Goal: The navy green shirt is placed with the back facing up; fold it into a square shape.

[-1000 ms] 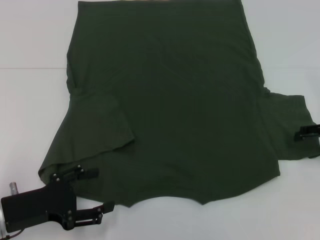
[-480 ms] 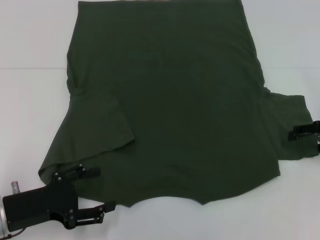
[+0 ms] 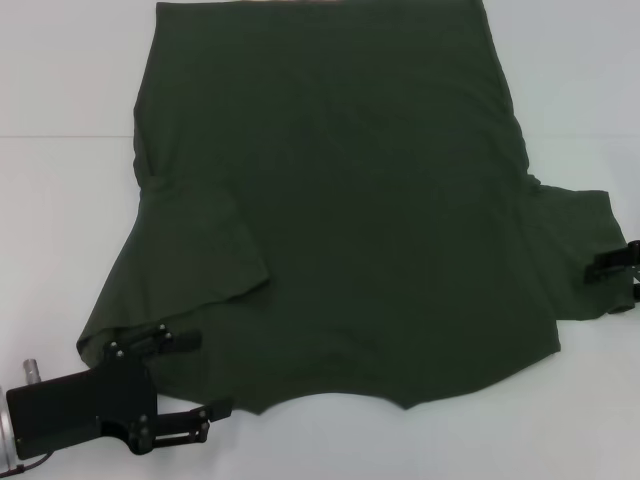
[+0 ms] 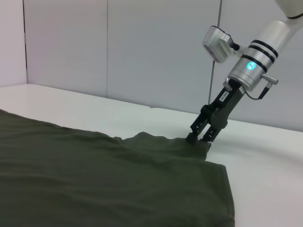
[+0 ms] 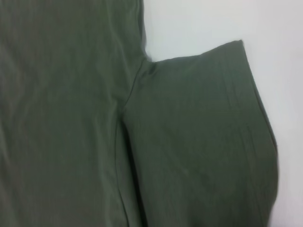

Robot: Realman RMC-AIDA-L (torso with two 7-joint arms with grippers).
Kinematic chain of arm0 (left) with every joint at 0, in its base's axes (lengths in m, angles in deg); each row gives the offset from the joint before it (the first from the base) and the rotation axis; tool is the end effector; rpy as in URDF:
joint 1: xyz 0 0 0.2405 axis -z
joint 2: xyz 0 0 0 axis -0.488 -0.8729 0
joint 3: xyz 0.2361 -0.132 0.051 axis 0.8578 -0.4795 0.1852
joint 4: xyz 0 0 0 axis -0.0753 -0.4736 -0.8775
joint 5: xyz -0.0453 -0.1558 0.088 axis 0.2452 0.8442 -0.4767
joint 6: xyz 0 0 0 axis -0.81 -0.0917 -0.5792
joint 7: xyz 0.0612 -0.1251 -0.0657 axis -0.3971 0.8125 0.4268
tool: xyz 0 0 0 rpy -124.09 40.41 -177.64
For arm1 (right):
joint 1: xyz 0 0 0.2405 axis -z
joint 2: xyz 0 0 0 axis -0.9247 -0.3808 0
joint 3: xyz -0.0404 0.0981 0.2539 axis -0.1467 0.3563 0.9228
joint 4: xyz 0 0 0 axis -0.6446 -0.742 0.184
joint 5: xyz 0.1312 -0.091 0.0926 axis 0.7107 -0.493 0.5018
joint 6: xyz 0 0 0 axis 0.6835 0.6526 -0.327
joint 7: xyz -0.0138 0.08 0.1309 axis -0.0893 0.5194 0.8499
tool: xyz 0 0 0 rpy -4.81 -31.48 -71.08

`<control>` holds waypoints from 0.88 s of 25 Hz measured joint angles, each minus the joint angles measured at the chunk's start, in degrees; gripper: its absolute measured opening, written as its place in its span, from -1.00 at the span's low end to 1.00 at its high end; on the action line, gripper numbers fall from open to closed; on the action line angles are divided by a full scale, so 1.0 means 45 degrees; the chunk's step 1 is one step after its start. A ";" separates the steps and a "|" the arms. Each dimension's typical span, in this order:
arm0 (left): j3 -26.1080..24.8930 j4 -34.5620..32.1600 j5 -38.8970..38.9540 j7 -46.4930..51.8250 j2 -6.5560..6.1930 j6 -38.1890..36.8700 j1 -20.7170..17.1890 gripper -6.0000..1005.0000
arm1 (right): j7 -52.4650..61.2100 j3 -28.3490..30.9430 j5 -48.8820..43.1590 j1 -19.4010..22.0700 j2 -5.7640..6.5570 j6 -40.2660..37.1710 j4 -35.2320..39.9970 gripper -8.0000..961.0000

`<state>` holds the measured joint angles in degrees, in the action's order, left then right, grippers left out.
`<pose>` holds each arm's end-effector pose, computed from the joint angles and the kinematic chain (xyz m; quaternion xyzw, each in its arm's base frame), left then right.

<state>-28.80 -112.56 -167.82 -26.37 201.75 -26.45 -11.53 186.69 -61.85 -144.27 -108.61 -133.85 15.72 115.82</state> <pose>-0.3037 0.2512 -0.0280 -0.9402 -0.1448 -0.2433 0.1895 0.3358 0.3897 0.0423 -0.6476 0.7098 0.0398 0.2742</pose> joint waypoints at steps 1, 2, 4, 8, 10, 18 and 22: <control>-0.0027 0.0010 0.0034 0.0000 0.0000 0.0001 0.0001 0.77 | 0.0002 -0.0013 -0.0002 0.0000 0.0000 0.0030 -0.0006 0.70; -0.0035 0.0011 0.0041 0.0000 0.0000 0.0001 0.0000 0.77 | 0.0002 -0.0024 -0.0008 0.0000 0.0000 0.0043 -0.0015 0.69; -0.0055 0.0012 0.0062 0.0000 0.0000 0.0003 0.0000 0.77 | 0.0005 -0.0040 -0.0011 0.0000 0.0001 0.0047 -0.0015 0.67; -0.0058 0.0023 0.0065 0.0000 0.0000 0.0006 0.0003 0.77 | 0.0007 -0.0124 -0.0012 -0.0017 0.0000 0.0048 -0.0019 0.36; -0.0064 0.0043 0.0066 0.0000 0.0000 0.0006 0.0006 0.77 | 0.0008 -0.0202 -0.0016 -0.0019 0.0000 0.0048 -0.0031 0.18; -0.0077 0.0072 0.0065 0.0000 -0.0001 0.0005 0.0002 0.77 | 0.0007 -0.0306 -0.0031 0.0015 -0.0010 0.0048 -0.0036 -0.57; -0.0077 0.0071 0.0065 -0.0001 0.0000 0.0005 -0.0021 0.77 | -0.0038 -0.0343 -0.0031 0.0070 -0.0016 0.0046 -0.0036 -0.82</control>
<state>-29.15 -112.24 -167.53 -26.38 201.75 -26.42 -11.62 186.52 -63.39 -144.41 -108.29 -133.92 15.93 115.66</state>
